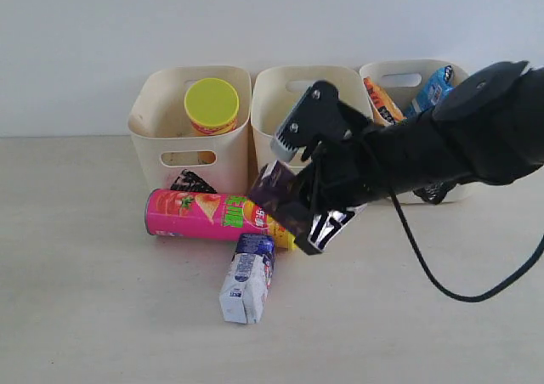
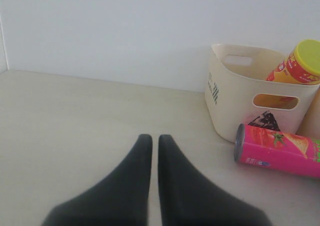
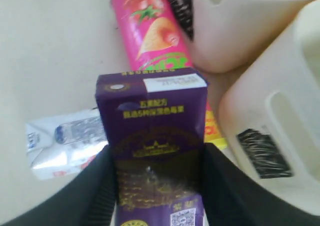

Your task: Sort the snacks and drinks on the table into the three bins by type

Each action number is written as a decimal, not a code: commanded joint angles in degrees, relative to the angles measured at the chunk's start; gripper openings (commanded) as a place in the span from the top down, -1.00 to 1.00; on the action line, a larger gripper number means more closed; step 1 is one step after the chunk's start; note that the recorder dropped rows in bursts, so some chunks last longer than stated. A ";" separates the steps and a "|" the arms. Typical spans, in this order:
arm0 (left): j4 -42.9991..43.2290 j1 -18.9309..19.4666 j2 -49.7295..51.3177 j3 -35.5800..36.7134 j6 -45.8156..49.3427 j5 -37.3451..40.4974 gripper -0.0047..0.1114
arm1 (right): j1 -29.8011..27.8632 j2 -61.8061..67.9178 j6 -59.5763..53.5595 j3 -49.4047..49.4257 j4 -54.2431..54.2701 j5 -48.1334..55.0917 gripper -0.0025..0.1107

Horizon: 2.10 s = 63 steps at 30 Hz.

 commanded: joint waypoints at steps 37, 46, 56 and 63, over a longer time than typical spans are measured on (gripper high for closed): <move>-0.18 -0.06 -0.22 -0.23 -0.40 -0.37 0.85 | -0.01 25.37 15.16 -30.02 0.32 -42.34 0.96; -0.18 -0.06 -0.22 -0.23 -0.40 -0.37 0.85 | -0.01 25.64 16.16 -30.02 2.13 -41.79 0.60; -0.18 -0.06 -0.22 -0.23 -0.40 -0.37 0.85 | -0.01 23.58 10.75 -29.91 11.57 -40.49 0.23; -0.18 -0.06 -0.22 -0.23 -0.40 -0.37 0.85 | -0.96 18.94 -4.94 -26.76 28.25 -40.49 0.96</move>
